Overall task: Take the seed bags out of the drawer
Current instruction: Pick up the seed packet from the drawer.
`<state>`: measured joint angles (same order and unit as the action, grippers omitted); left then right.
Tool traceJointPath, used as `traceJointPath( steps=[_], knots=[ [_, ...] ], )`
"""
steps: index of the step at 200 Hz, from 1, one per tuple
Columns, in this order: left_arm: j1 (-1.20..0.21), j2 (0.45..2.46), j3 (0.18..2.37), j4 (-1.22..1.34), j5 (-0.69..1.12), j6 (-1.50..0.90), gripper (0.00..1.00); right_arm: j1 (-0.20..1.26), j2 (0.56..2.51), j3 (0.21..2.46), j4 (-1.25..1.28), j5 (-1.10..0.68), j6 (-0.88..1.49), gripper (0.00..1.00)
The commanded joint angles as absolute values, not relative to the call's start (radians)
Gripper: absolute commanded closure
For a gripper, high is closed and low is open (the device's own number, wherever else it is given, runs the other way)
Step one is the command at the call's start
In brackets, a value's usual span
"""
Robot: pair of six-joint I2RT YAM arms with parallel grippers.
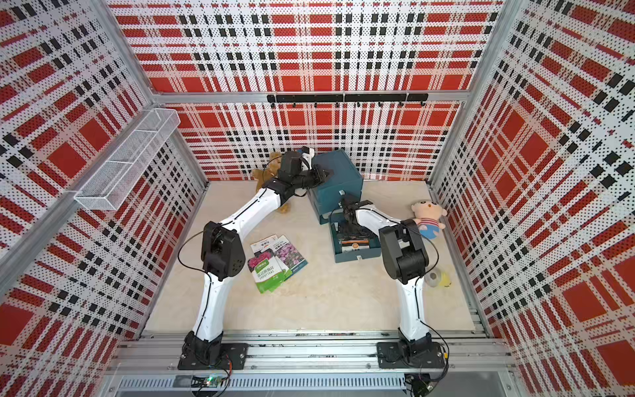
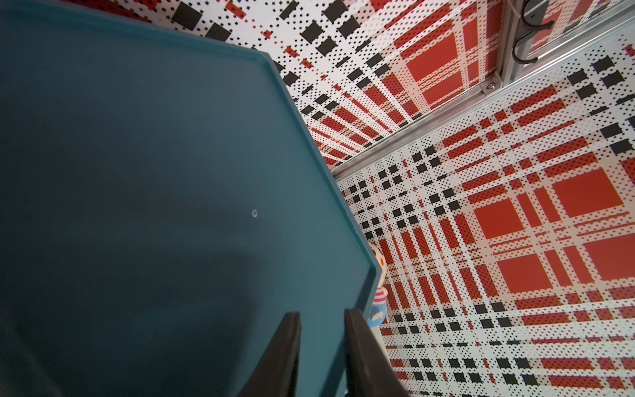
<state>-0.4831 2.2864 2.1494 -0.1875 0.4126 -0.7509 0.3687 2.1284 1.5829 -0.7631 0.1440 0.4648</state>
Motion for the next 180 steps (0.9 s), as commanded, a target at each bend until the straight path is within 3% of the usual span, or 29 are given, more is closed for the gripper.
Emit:
traceJointPath(
  steps=[1, 19, 64, 102, 114, 129, 149, 180],
  knots=[
    [-0.493, 2.336, 2.109, -0.287, 0.42, -0.739, 0.72, 0.362, 2.19, 1.556, -0.752, 0.111, 0.469, 0.0],
    [-0.492, 2.335, 2.106, -0.287, 0.42, -0.738, 0.72, 0.358, 2.212, 1.523, -0.726, 0.074, 0.477, 0.01],
    [-0.494, 2.335, 2.105, -0.287, 0.42, -0.739, 0.72, 0.355, 2.232, 1.473, -0.689, 0.021, 0.492, 0.25],
    [-0.493, 2.335, 2.103, -0.287, 0.42, -0.739, 0.72, 0.36, 2.259, 1.463, -0.701, 0.017, 0.515, 0.37],
    [-0.493, 2.333, 2.103, -0.287, 0.42, -0.739, 0.72, 0.362, 2.246, 1.449, -0.693, 0.026, 0.522, 0.32],
    [-0.493, 2.333, 2.104, -0.285, 0.419, -0.739, 0.72, 0.364, 2.204, 1.426, -0.665, 0.037, 0.529, 0.15],
    [-0.493, 2.335, 2.105, -0.284, 0.419, -0.742, 0.72, 0.363, 2.146, 1.427, -0.649, 0.056, 0.517, 0.02],
    [-0.492, 2.337, 2.112, -0.279, 0.42, -0.746, 0.72, 0.362, 2.096, 1.491, -0.68, 0.087, 0.492, 0.0]
  ],
)
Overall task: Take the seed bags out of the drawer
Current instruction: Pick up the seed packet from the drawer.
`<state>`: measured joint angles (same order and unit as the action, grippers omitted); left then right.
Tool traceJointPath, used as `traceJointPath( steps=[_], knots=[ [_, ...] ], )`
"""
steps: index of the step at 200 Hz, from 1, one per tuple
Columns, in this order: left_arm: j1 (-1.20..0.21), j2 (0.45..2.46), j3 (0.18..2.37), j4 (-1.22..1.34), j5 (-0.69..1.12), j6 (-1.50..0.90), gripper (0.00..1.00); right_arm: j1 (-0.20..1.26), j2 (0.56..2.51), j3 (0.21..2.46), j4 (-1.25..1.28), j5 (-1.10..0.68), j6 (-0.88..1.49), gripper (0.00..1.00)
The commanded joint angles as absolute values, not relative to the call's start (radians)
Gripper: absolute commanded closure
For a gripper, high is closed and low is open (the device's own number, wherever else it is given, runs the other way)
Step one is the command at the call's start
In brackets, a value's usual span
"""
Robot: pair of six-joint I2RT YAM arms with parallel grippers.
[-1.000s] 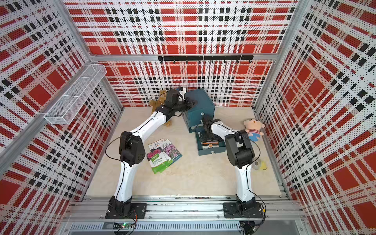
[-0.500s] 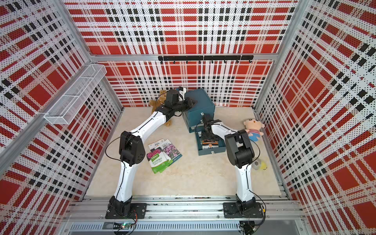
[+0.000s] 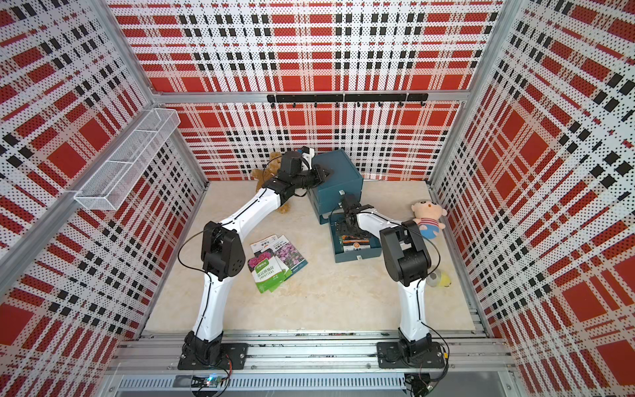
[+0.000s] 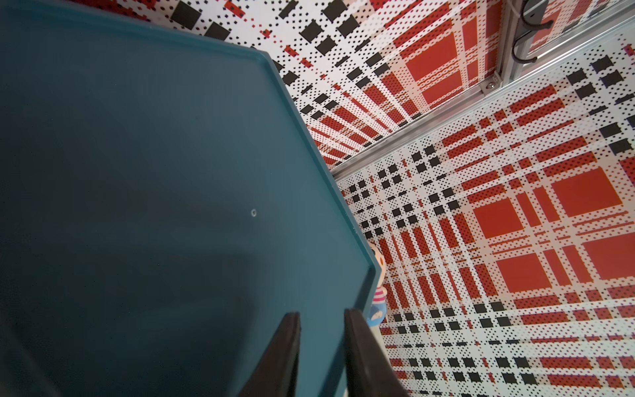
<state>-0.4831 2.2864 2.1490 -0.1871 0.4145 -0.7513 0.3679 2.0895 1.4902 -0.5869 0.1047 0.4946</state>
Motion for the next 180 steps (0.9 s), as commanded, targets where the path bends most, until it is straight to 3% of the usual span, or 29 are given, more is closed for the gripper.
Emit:
traceJointPath(
  steps=[1, 50, 180],
  knots=[
    [-0.493, 2.338, 2.111, -0.279, 0.419, -0.746, 0.72, 0.362, 2.096, 1.493, -0.681, 0.088, 0.491, 0.0],
    [-0.493, 2.338, 2.112, -0.273, 0.422, -0.747, 0.71, 0.362, 2.076, 1.581, -0.769, 0.129, 0.477, 0.0],
    [-0.486, 2.32, 2.082, -0.267, 0.433, -0.741, 0.72, 0.391, 2.183, 1.549, -0.789, 0.099, 0.473, 0.0]
  ],
)
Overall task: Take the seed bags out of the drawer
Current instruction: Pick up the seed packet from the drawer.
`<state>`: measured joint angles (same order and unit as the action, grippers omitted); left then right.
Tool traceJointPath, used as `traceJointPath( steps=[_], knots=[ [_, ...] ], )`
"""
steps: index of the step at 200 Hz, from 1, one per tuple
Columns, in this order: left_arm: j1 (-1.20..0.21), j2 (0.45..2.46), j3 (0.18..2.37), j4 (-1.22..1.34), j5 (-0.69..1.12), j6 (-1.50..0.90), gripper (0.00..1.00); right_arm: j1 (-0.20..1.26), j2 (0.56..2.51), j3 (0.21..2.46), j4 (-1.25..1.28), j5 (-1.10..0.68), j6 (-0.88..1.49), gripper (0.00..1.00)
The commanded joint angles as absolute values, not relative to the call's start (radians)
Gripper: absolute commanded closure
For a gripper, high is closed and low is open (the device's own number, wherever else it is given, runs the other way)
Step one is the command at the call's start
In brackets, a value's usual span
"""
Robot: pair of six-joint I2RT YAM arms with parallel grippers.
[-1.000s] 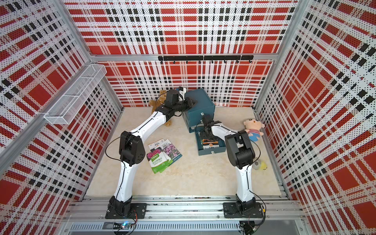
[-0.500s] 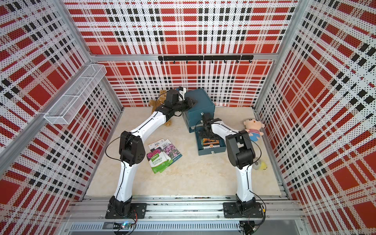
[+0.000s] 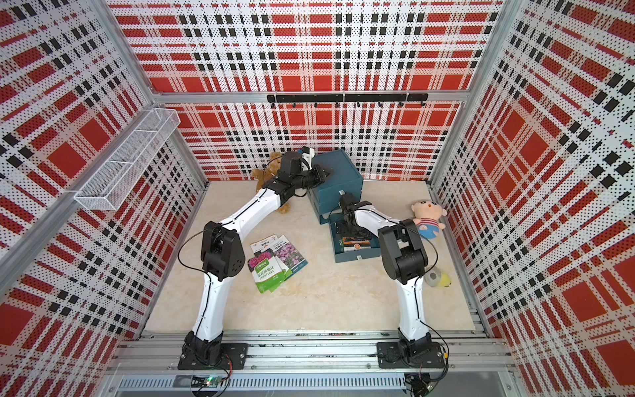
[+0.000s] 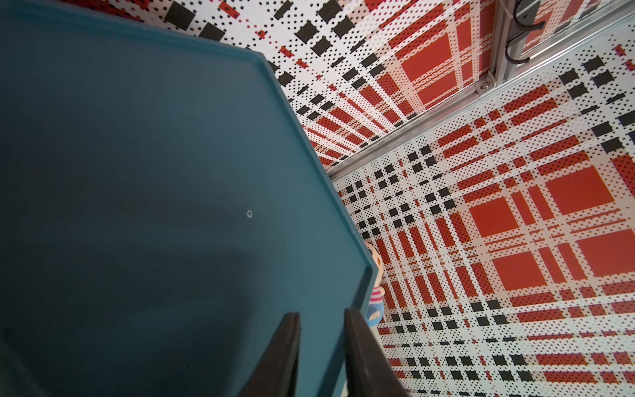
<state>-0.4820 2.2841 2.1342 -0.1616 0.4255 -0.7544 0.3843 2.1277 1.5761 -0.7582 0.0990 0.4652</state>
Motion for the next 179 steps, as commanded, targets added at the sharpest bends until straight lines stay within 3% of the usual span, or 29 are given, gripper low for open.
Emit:
traceJointPath(
  steps=[1, 19, 54, 94, 118, 179],
  knots=[
    [-0.485, 2.32, 2.082, -0.267, 0.433, -0.741, 0.72, 0.391, 2.183, 1.548, -0.788, 0.099, 0.473, 0.0],
    [-0.484, 2.316, 2.078, -0.265, 0.434, -0.739, 0.72, 0.391, 2.182, 1.523, -0.778, 0.092, 0.477, 0.07],
    [-0.482, 2.311, 2.07, -0.261, 0.439, -0.739, 0.72, 0.391, 2.184, 1.483, -0.756, 0.059, 0.48, 0.4],
    [-0.481, 2.298, 2.05, -0.255, 0.44, -0.736, 0.72, 0.392, 2.179, 1.436, -0.724, 0.036, 0.49, 0.65],
    [-0.482, 2.293, 2.043, -0.255, 0.44, -0.733, 0.72, 0.391, 2.164, 1.418, -0.709, 0.04, 0.502, 1.0],
    [-0.479, 2.29, 2.047, -0.254, 0.437, -0.736, 0.72, 0.391, 2.07, 1.471, -0.698, 0.051, 0.516, 1.0]
  ],
)
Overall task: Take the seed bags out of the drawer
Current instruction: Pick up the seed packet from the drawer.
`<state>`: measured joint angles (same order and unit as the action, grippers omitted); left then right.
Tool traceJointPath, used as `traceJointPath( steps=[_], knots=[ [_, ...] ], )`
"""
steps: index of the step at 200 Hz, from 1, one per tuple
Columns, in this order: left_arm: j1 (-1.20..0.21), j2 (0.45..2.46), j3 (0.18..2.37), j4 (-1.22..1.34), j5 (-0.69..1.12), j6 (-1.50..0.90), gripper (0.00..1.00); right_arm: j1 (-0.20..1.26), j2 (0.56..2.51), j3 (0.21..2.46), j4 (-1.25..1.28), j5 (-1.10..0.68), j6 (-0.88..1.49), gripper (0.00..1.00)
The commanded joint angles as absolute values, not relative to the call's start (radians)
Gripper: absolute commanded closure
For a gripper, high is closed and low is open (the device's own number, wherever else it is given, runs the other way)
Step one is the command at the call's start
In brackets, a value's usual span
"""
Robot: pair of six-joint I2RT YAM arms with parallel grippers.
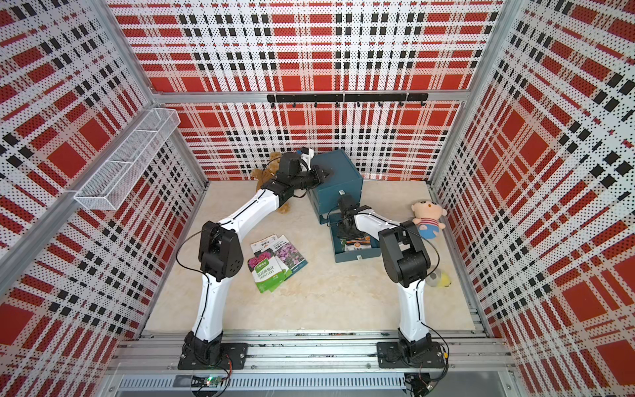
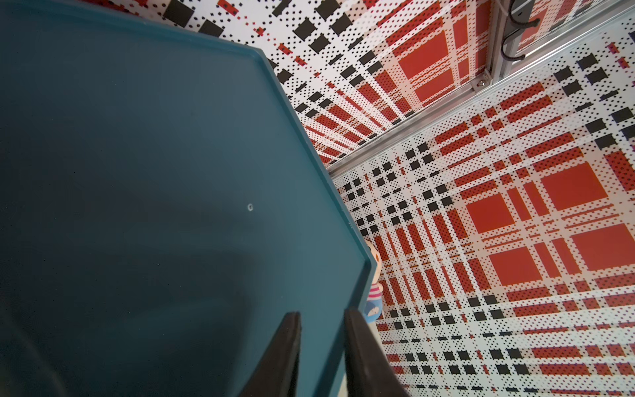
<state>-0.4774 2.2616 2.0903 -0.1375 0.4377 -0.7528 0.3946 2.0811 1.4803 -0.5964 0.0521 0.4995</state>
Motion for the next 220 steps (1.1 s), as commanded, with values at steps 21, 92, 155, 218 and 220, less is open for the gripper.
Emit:
traceJointPath(
  steps=[21, 92, 155, 218, 220],
  knots=[
    [-0.477, 2.289, 2.055, -0.251, 0.436, -0.741, 0.72, 0.39, 2.015, 1.505, -0.704, 0.038, 0.527, 1.0],
    [-0.47, 2.293, 2.057, -0.246, 0.432, -0.749, 0.72, 0.351, 1.872, 1.566, -0.694, -0.065, 0.546, 1.0],
    [-0.474, 2.285, 2.06, -0.239, 0.423, -0.757, 0.72, 0.341, 1.73, 1.586, -0.721, -0.185, 0.531, 1.0],
    [-0.439, 2.155, 2.05, -0.2, 0.39, -0.791, 0.72, 0.469, 1.73, 1.684, -0.799, -0.34, 0.396, 1.0],
    [-0.435, 2.145, 2.046, -0.198, 0.388, -0.793, 0.72, 0.477, 1.734, 1.687, -0.801, -0.34, 0.394, 1.0]
  ],
)
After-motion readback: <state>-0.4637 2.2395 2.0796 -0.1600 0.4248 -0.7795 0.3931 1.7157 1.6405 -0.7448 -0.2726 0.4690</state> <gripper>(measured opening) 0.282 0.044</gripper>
